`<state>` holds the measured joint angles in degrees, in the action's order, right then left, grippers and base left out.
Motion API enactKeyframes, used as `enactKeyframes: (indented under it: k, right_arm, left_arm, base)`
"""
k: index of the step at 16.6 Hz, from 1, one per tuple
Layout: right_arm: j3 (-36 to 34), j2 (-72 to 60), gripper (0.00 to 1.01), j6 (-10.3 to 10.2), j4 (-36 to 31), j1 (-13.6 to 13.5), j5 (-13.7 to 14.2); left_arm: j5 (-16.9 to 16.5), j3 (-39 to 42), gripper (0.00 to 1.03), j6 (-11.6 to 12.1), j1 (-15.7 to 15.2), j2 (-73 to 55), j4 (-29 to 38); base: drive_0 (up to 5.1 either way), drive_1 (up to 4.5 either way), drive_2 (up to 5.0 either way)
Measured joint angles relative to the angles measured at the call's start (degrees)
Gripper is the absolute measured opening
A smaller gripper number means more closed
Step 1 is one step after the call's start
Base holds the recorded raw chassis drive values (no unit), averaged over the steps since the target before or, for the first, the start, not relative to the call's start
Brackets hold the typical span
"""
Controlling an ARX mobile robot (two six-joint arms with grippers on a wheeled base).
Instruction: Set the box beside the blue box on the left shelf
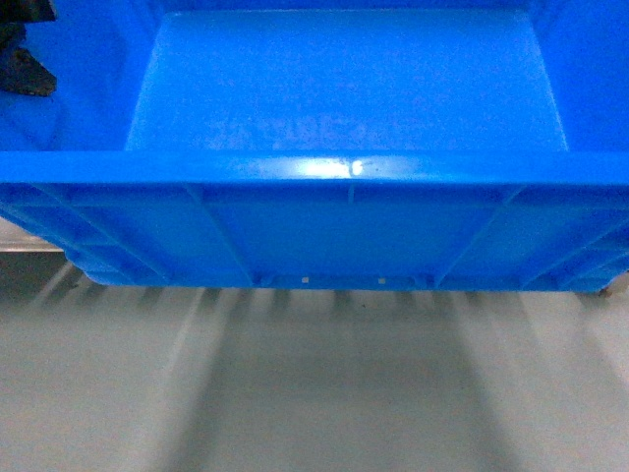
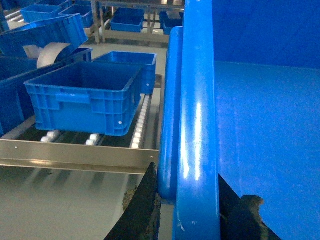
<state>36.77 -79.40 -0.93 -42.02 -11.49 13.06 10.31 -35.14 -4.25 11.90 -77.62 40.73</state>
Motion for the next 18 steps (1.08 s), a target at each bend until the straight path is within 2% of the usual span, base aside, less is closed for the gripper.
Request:
enactKeyframes:
  k: [18]
  right_arm:
    - [-0.02, -0.02, 0.2, 0.0, 0.15, 0.0, 0.0]
  left_arm:
    - [0.04, 0.02, 0.17, 0.0, 0.0, 0.0, -0.11]
  base:
    - [-5.0, 2.5, 2.5]
